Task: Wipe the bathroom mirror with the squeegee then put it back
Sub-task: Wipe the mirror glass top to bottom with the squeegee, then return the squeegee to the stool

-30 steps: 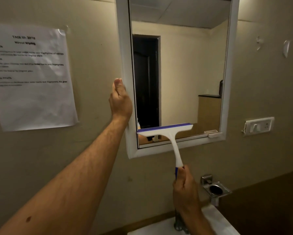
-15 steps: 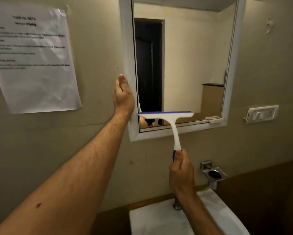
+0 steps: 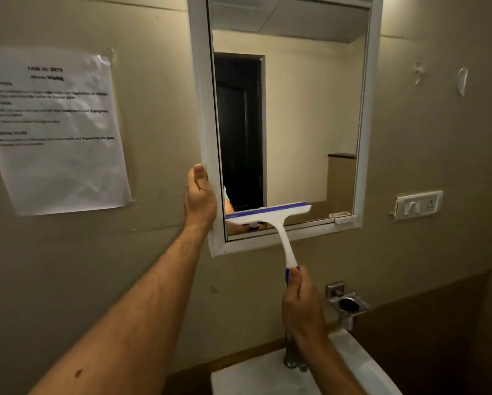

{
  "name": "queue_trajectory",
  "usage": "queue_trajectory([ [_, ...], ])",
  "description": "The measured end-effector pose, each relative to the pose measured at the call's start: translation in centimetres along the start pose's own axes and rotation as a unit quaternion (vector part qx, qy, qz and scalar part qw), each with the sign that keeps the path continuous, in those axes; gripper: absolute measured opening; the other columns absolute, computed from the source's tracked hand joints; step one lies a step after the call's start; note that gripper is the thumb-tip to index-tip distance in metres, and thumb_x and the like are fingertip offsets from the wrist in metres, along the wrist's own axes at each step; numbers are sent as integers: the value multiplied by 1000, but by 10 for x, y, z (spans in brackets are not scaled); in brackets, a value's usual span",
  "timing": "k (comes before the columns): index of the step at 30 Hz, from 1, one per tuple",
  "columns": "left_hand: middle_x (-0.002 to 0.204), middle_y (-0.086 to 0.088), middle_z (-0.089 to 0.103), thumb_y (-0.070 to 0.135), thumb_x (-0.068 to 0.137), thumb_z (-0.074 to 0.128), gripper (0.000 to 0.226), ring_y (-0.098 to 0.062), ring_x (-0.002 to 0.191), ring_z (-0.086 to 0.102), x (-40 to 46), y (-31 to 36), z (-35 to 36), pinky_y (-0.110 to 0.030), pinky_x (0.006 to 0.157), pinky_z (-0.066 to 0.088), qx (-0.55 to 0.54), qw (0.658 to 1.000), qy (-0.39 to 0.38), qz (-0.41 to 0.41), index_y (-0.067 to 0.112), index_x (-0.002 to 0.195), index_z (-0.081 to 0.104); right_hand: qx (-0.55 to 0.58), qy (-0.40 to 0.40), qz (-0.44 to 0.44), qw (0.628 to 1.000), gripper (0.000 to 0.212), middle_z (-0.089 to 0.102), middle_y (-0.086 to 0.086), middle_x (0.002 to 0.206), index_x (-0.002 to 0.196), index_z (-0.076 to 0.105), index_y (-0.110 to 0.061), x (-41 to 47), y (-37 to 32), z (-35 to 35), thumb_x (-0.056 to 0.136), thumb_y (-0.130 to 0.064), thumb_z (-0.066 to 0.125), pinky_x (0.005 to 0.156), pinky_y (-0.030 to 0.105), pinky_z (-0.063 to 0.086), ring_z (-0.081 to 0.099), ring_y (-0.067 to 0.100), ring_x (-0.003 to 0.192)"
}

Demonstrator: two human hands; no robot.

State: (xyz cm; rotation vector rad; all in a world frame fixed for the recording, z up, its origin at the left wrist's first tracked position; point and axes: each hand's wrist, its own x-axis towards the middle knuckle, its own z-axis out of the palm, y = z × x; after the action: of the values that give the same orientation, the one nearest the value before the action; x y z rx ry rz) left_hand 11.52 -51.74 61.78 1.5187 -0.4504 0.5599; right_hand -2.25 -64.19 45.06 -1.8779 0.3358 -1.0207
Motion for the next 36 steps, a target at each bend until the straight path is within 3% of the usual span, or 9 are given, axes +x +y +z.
queue_trajectory([
  [3, 108, 0, 59, 46, 103, 19, 49, -10, 97, 55, 0, -1, 1, -34, 91, 45, 5, 1000, 10, 14, 14, 124, 50, -20, -8, 20, 1000, 28, 43, -1, 58, 79, 47, -20, -11, 17, 2, 100, -33, 33, 51, 46, 42, 42, 15, 50],
  [7, 115, 0, 59, 46, 103, 19, 51, -10, 105, 55, -3, -8, 3, -31, 97, 42, -16, 1000, 9, 14, 15, 129, 49, -5, 4, 28, 1000, 30, 42, -2, 56, 75, 47, -20, -19, 27, 6, 101, -29, 36, 54, 47, 41, 41, 13, 50],
  [12, 124, -5, 60, 52, 101, 20, 53, -20, 116, 56, -3, -23, -3, -41, 103, 45, -14, 1000, -26, 7, 19, 133, 47, 70, 11, 43, 997, 37, 44, -3, 54, 80, 52, -20, -17, 22, 16, 99, -46, 33, 48, 38, 35, 40, 6, 45],
  [18, 125, -5, 59, 50, 99, 23, 51, -19, 117, 55, -26, -73, -31, -44, 107, 41, 55, 995, -86, 12, 21, 129, 52, 100, 45, 37, 993, 44, 44, -1, 54, 80, 51, -20, -23, 6, 35, 87, -59, 31, 47, 36, 35, 41, 18, 46],
  [22, 143, -6, 49, 53, 95, 22, 63, -20, 134, 44, -72, -120, -88, -44, 116, 30, 106, 990, -97, -12, 17, 142, 43, 35, 38, 30, 998, 40, 52, 9, 61, 75, 47, -25, -61, -11, 49, 90, -57, 28, 50, 39, 41, 48, 25, 52],
  [28, 151, -7, 39, 36, 104, 27, 50, -21, 141, 32, -164, -167, -206, -33, 117, 22, 192, 970, -142, -49, 14, 148, 35, -4, -29, 57, 998, 33, 52, 6, 61, 76, 45, -24, -159, -33, 89, 100, -42, 33, 48, 35, 38, 46, 18, 50],
  [30, 154, -5, 34, 43, 102, 23, 55, -20, 142, 28, -200, -182, -250, -36, 117, 21, 227, 956, -169, -80, 17, 150, 30, 1, -59, 91, 994, 30, 52, 1, 60, 79, 47, -26, -200, -35, 105, 98, -46, 38, 45, 35, 40, 47, 15, 49],
  [32, 155, -3, 33, 47, 99, 22, 59, -18, 144, 26, -241, -196, -295, -34, 118, 20, 261, 940, -193, -104, 18, 151, 28, 5, -95, 146, 985, 14, 57, -1, 70, 95, 50, -27, -243, -34, 118, 96, -41, 49, 44, 20, 41, 53, 11, 53],
  [36, 158, 0, 27, 46, 100, 26, 59, -14, 146, 19, -328, -224, -392, -30, 120, 16, 351, 885, -275, -138, 18, 152, 24, -31, -158, 282, 946, 39, 60, 4, 96, 115, 39, -28, -342, -26, 152, 85, -21, 62, 52, 25, 48, 64, 17, 68],
])
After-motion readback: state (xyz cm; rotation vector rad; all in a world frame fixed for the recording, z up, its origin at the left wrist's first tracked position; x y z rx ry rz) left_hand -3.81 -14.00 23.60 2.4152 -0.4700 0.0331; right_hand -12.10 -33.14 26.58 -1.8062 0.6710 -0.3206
